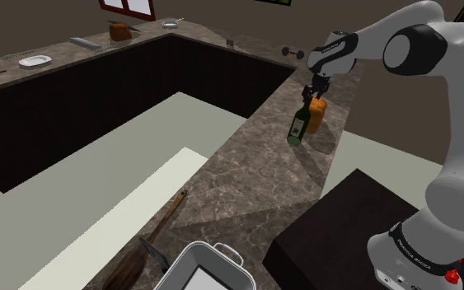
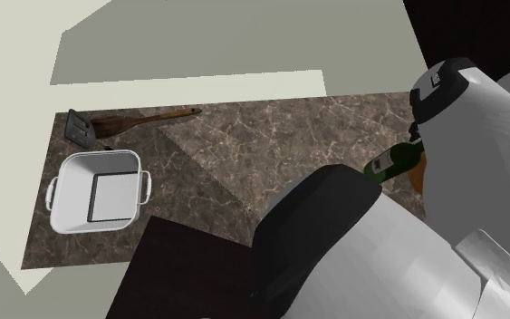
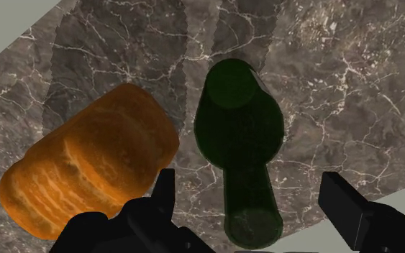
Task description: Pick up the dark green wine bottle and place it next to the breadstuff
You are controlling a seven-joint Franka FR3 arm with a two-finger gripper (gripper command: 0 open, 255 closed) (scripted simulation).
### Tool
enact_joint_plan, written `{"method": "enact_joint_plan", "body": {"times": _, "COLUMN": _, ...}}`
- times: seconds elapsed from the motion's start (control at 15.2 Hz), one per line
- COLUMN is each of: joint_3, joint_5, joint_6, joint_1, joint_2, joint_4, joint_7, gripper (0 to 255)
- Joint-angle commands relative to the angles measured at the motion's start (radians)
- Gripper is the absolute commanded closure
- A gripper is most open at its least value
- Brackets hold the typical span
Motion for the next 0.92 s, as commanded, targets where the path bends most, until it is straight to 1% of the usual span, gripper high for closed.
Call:
{"method": "enact_joint_plan", "body": {"times": 0.0, "joint_3": 0.0, "joint_5": 0.0, "joint_6": 0.0, "joint_1": 0.0, "joint_2": 0.0, "joint_4": 0.0, "joint_7": 0.0, "gripper": 0}}
{"method": "enact_joint_plan", "body": {"times": 0.07, "joint_3": 0.0, "joint_5": 0.0, "joint_6": 0.0, "joint_1": 0.0, "joint_2": 0.0, "joint_4": 0.0, "joint_7": 0.0, "gripper": 0}}
{"method": "enact_joint_plan", "body": {"times": 0.33, "joint_3": -0.006, "joint_5": -0.007, "joint_6": -0.067, "joint_1": 0.005, "joint_2": -0.092, "joint_4": -0.025, "joint_7": 0.003, "gripper": 0}}
{"method": "enact_joint_plan", "body": {"times": 0.86, "joint_3": -0.006, "joint_5": -0.007, "joint_6": -0.067, "joint_1": 0.005, "joint_2": -0.092, "joint_4": -0.025, "joint_7": 0.003, "gripper": 0}}
